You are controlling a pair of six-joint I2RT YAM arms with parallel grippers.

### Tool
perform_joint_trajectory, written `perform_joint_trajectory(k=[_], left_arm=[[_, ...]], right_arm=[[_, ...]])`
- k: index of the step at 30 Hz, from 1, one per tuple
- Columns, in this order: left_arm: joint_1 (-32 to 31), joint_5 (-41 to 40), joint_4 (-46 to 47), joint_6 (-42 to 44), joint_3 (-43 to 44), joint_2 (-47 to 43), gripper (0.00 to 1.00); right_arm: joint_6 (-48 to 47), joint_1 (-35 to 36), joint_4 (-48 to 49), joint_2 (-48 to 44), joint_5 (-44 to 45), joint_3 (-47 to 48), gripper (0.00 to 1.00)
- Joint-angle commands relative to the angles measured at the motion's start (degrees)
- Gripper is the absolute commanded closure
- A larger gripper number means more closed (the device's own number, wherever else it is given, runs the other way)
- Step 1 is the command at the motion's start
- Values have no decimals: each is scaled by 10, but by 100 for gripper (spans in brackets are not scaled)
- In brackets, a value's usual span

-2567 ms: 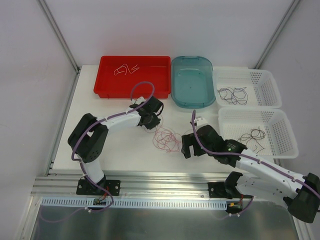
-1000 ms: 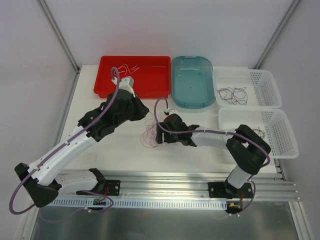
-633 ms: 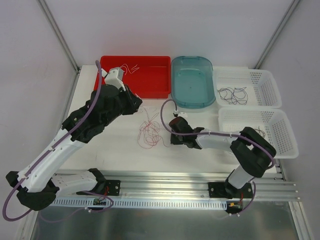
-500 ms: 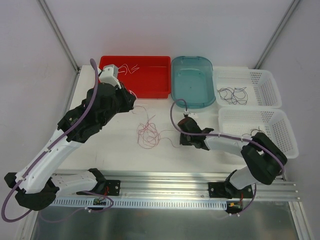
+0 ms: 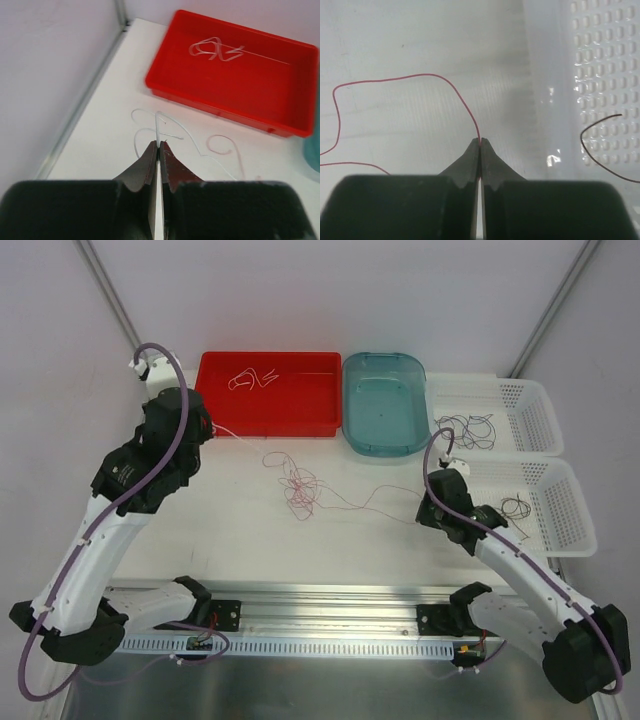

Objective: Untangle the cables

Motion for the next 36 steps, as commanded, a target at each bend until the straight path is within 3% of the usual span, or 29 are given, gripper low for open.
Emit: perform_joint_trajectory(k=[1, 13, 22, 27, 31, 36], left_arm=[[70, -58, -21, 54, 2, -2, 100], [187, -163, -41, 108, -22, 33, 100], [200, -70, -44, 74, -60, 24, 100], [200, -93, -44, 80, -63, 27, 100], [215, -118, -43, 90, -35, 21, 100], [280, -169, -32, 139, 39, 28, 100]], right_arm=[[-37, -17, -78, -31, -8, 31, 99], [-65, -58, -137, -77, -21, 63, 99], [-104, -64, -141, -80, -77, 89, 99], [-122, -64, -144, -64, -91, 93, 99], [-121, -65, -156, -53, -70, 94, 99], [-113, -67, -178, -62, -31, 94, 99]])
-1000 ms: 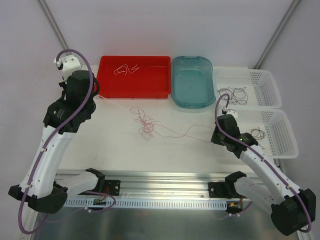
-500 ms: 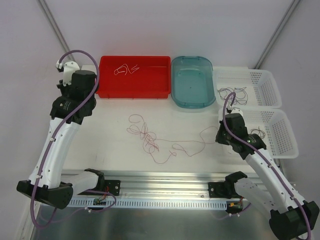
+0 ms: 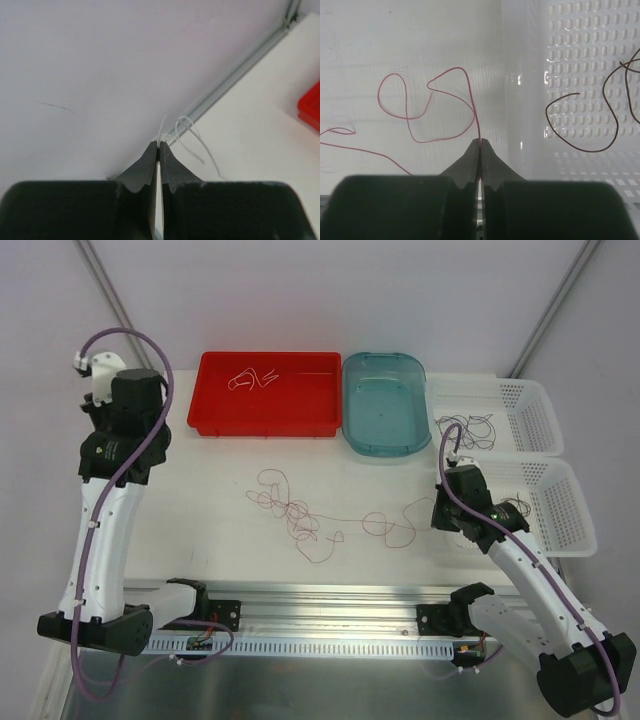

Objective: Untangle the cables

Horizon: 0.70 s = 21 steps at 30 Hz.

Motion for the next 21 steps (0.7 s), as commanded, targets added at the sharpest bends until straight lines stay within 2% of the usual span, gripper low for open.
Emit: perform_joint_trajectory(k=[1, 3, 9, 10, 11, 13, 14, 17, 18, 20, 21], left_arm=[[34, -58, 21, 59, 81, -5, 100], [59, -45, 29, 64, 101, -3, 100], [85, 198, 27, -2, 139, -21, 100], [84, 243, 28, -23, 129, -27, 100], [84, 322, 28, -28, 122, -28, 100], [84, 394, 30, -42, 94, -34, 100], [84, 467, 32, -49, 78, -37, 100], [84, 605, 72, -74, 12, -50, 100], [83, 703, 86, -83, -7, -53, 100], [79, 784, 124, -116, -52, -59, 100], [57, 823, 134, -124, -64, -60, 100]], right_arm=[[-4, -6, -23, -8, 32, 23, 99], [-3, -9, -23, -12, 33, 23, 99], [-4, -11, -21, -11, 27, 14, 99], [-5, -11, -17, -11, 10, 13, 99], [-6, -10, -13, -11, -1, 11, 99], [-9, -11, 4, -10, -38, 6, 99], [-12, -10, 10, -12, -54, 4, 99], [-22, -8, 41, -15, -121, -1, 96], [-25, -5, 50, -13, -132, -1, 93], [-32, -1, 57, -2, -150, 3, 88], [-34, 6, 58, 1, -153, 5, 85]])
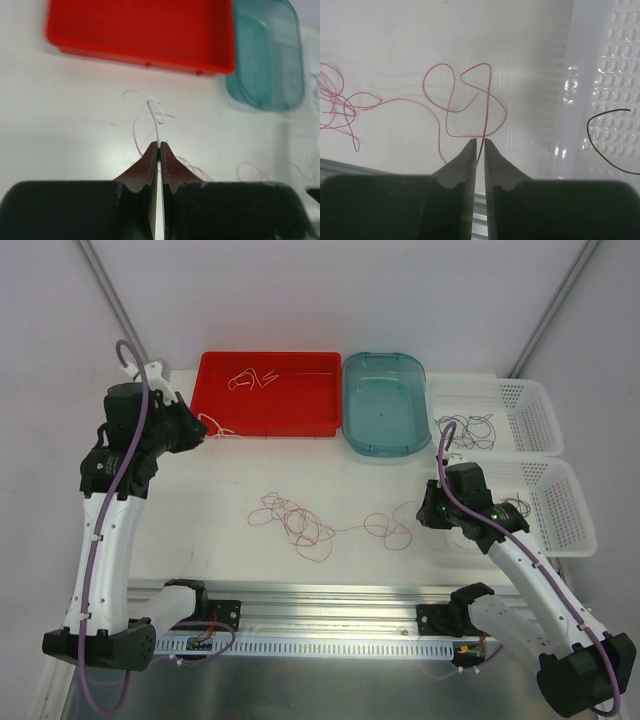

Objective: Untangle the cables

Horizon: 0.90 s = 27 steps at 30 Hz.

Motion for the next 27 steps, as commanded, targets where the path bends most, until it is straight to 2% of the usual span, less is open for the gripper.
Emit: perform_joint_trajectory(k=[1, 2, 3, 4, 5, 8, 10, 15, 19, 22, 27], left_arm=[[-36, 227, 71, -57, -41, -8, 100], [-53, 226, 79, -59, -44, -9, 100], [-94, 219, 81, -59, -44, -9, 100], [-110, 213, 82, -62, -39, -8, 100], [-124, 214, 83, -65, -36, -7, 100], [-152, 226, 85, -81, -24, -7, 100], [-168, 226, 93, -92, -20, -12, 100], [-187, 224, 109, -115, -21, -21, 100], [-190, 218, 113, -124, -22, -28, 100], [-191, 181, 114, -124, -16, -33, 100], [-191, 86, 113, -96, 11, -10, 100]], right_arm=[[-20, 15, 33, 8, -53, 8, 81], [-22, 21, 32, 10, -53, 11, 76], [-25, 33, 37, 11, -53, 12, 62], [-27, 41, 38, 11, -53, 13, 55], [-33, 54, 41, 11, -53, 19, 43], [-48, 87, 55, 15, -59, 29, 31], [-56, 106, 73, 18, -84, 33, 29], [-58, 161, 197, 58, -159, 33, 22], [-42, 192, 304, 145, -193, 47, 20], [-13, 201, 339, 215, -205, 70, 20], [30, 209, 355, 235, -163, 65, 19]])
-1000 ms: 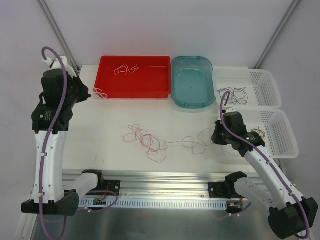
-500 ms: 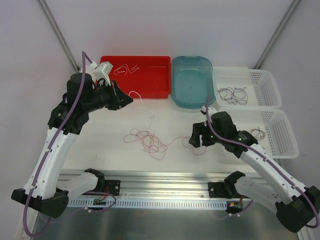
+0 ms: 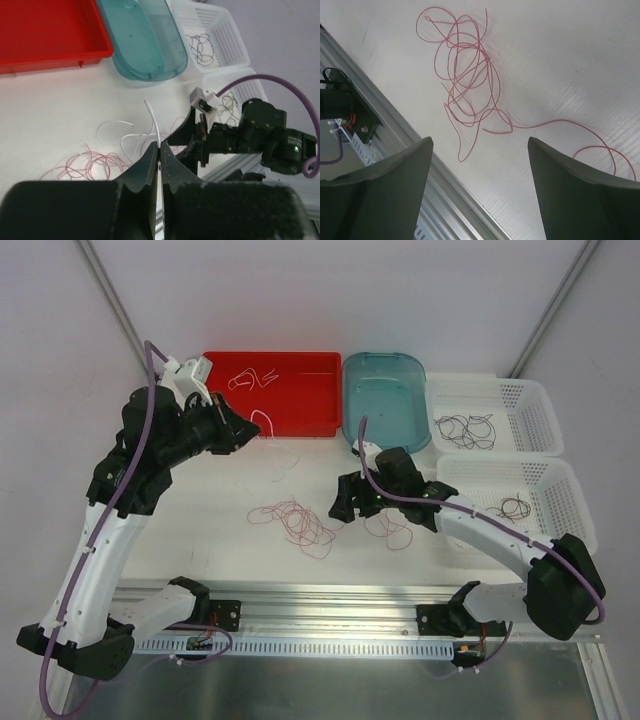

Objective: Untangle the cables

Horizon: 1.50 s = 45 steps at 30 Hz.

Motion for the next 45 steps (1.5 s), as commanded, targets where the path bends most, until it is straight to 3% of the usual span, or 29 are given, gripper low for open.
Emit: perform_joint_trajectory(k=[1, 16, 22, 29, 36, 37, 39, 40, 43, 45], left_arm=[[-3, -78, 27, 17, 43, 19, 100], [-1, -263, 56, 99, 307, 310, 100], [3, -270, 74, 92, 426, 466, 100], [7, -235, 118, 62, 442, 586, 98], [12, -222, 132, 74, 417, 628, 59], [12, -219, 133, 79, 391, 619, 48], [11, -215, 136, 81, 358, 576, 34], [9, -213, 135, 87, 321, 559, 19], [-3, -219, 135, 97, 233, 461, 1], [-19, -220, 136, 96, 182, 416, 1]], right_arm=[[36, 5, 48, -12, 15, 9, 19], [-7, 26, -166, -218, 142, -48, 7], [-17, 26, -218, -276, 191, -44, 4], [-12, 26, -226, -291, 200, -48, 1], [-10, 26, -234, -287, 207, -49, 0], [-11, 26, -237, -287, 210, -48, 0], [-10, 26, -246, -286, 224, -45, 0], [-9, 26, -251, -285, 231, -43, 0], [-1, 26, -272, -271, 265, -35, 0], [5, 26, -285, -262, 284, -33, 0]])
